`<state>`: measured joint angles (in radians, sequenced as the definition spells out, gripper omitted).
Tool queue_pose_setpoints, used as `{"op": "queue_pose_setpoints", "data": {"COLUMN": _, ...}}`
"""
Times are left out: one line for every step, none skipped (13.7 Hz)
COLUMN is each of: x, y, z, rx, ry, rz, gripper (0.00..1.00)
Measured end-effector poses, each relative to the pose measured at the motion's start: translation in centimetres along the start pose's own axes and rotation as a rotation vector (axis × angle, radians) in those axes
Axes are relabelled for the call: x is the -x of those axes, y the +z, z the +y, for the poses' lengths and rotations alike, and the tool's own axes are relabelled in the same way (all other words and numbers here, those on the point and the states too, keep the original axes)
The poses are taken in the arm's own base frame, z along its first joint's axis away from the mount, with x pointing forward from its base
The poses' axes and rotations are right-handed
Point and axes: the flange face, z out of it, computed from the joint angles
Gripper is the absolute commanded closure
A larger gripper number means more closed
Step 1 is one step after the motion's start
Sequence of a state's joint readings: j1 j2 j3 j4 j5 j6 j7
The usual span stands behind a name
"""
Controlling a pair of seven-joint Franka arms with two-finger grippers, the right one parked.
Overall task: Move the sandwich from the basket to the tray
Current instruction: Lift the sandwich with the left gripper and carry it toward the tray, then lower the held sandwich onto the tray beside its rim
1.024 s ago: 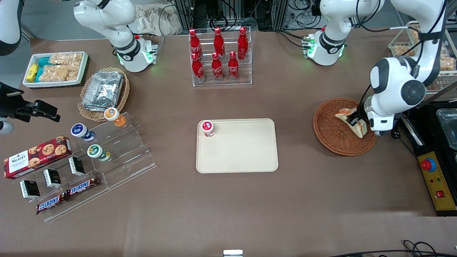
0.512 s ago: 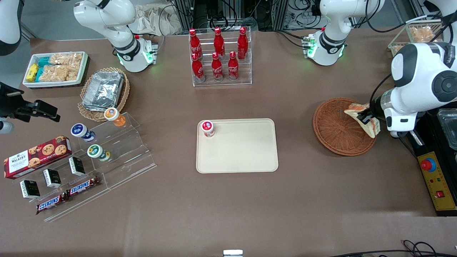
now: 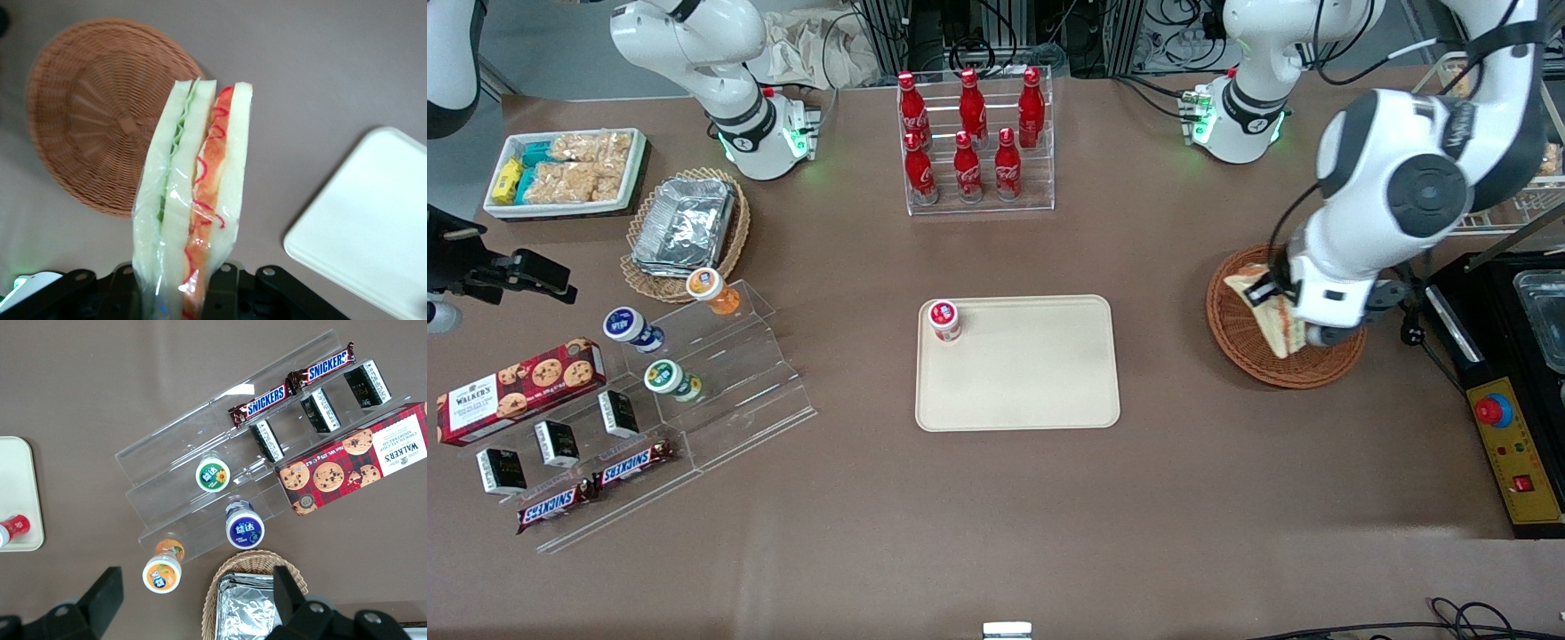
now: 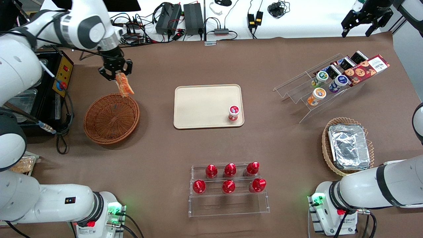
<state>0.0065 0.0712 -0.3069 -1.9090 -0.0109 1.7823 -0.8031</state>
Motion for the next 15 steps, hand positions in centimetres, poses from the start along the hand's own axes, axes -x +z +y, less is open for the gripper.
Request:
{"op": "queue_pose_setpoints", "data": {"x": 1.0, "y": 0.5, "z": 1.8, "rx": -0.002, "ry": 0.039, "rz": -0.006, "gripper": 0.75}}
{"op": "queue_pose_setpoints", "data": {"x": 1.9, "y": 1.1, "z": 3.7, "rx": 0.0, "ry": 0.077, "rz": -0.013, "gripper": 0.75}}
{"op": "queue_pose_setpoints", "data": {"x": 2.6, "y": 1.9, "z": 5.5, "rx": 0.01, "ry": 0.111, "rz": -0.017, "gripper": 0.75}}
{"op": "queue_pose_setpoints", "data": {"x": 3.1, "y": 2.8, "z": 7.2, "rx": 0.026, "ry": 0.14, "rz": -0.02, "gripper": 0.75}}
{"op": "queue_pose_setpoints", "data": {"x": 3.5, "y": 3.8, "z": 8.5, "rx": 0.038, "ry": 0.165, "rz": -0.026, "gripper": 0.74}}
{"op": "queue_pose_setpoints", "data": {"x": 3.9, "y": 4.9, "z": 9.7, "rx": 0.046, "ry": 0.185, "rz": -0.033, "gripper": 0.74}}
{"op": "queue_pose_setpoints", "data": {"x": 4.2, "y": 6.0, "z": 10.7, "rx": 0.05, "ry": 0.204, "rz": -0.034, "gripper": 0.74}}
{"op": "queue_pose_setpoints", "data": {"x": 4.6, "y": 7.1, "z": 11.7, "rx": 0.05, "ry": 0.225, "rz": -0.03, "gripper": 0.74}}
{"op": "queue_pose_setpoints", "data": {"x": 4.9, "y": 8.2, "z": 12.6, "rx": 0.049, "ry": 0.247, "rz": -0.023, "gripper": 0.74}}
{"op": "queue_pose_setpoints", "data": {"x": 5.3, "y": 9.3, "z": 13.5, "rx": 0.05, "ry": 0.269, "rz": -0.015, "gripper": 0.74}}
{"op": "queue_pose_setpoints", "data": {"x": 5.6, "y": 10.5, "z": 14.4, "rx": 0.05, "ry": 0.29, "rz": -0.01, "gripper": 0.74}}
{"op": "queue_pose_setpoints", "data": {"x": 5.8, "y": 11.8, "z": 15.1, "rx": 0.048, "ry": 0.309, "rz": -0.005, "gripper": 0.74}}
{"op": "queue_pose_setpoints", "data": {"x": 5.9, "y": 13.0, "z": 15.7, "rx": 0.044, "ry": 0.323, "rz": -0.004, "gripper": 0.73}}
{"op": "queue_pose_setpoints", "data": {"x": 5.9, "y": 14.3, "z": 16.2, "rx": 0.043, "ry": 0.335, "rz": -0.004, "gripper": 0.73}}
{"op": "queue_pose_setpoints", "data": {"x": 5.8, "y": 15.4, "z": 16.6, "rx": 0.042, "ry": 0.347, "rz": -0.003, "gripper": 0.73}}
